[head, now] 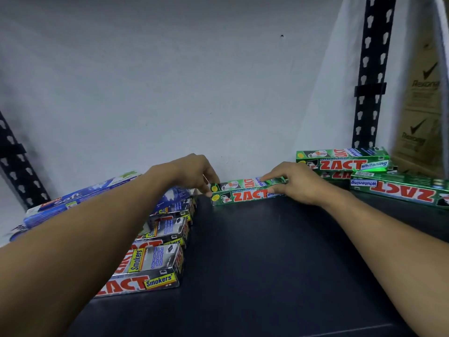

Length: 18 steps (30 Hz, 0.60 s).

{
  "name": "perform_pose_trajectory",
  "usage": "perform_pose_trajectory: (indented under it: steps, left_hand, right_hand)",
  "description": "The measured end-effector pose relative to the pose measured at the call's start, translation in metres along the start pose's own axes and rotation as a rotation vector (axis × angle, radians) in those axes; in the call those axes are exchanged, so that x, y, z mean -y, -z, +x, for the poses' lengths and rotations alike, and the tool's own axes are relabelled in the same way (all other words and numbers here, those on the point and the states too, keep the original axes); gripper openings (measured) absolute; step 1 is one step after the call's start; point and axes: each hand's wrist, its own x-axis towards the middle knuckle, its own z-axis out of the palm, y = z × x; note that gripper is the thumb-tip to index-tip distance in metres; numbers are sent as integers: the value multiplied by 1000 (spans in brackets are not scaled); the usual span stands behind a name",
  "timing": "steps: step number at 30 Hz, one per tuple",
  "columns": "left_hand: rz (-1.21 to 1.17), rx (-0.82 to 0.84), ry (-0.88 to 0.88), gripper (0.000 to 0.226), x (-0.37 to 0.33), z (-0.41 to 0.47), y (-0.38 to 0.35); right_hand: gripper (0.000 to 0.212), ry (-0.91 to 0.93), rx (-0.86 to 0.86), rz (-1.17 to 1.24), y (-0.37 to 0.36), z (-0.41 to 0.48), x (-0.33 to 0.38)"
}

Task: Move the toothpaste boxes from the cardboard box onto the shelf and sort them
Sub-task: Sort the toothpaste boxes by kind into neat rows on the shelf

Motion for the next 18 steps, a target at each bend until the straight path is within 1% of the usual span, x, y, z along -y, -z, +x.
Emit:
perform_pose_trajectory:
  steps: [3, 8, 18]
  left_hand:
    - [0, 0, 0, 35, 1, 0, 1]
    - [-3, 16, 21, 36, 4, -2, 3]
    - [-7, -4, 30, 34, 5, -3, -1]
  right_hand:
    - [37, -1, -2, 21, 0, 1, -3]
    - [39, 3, -7, 65, -4, 4, -7]
    - [39, 18, -24, 48, -7, 5, -8]
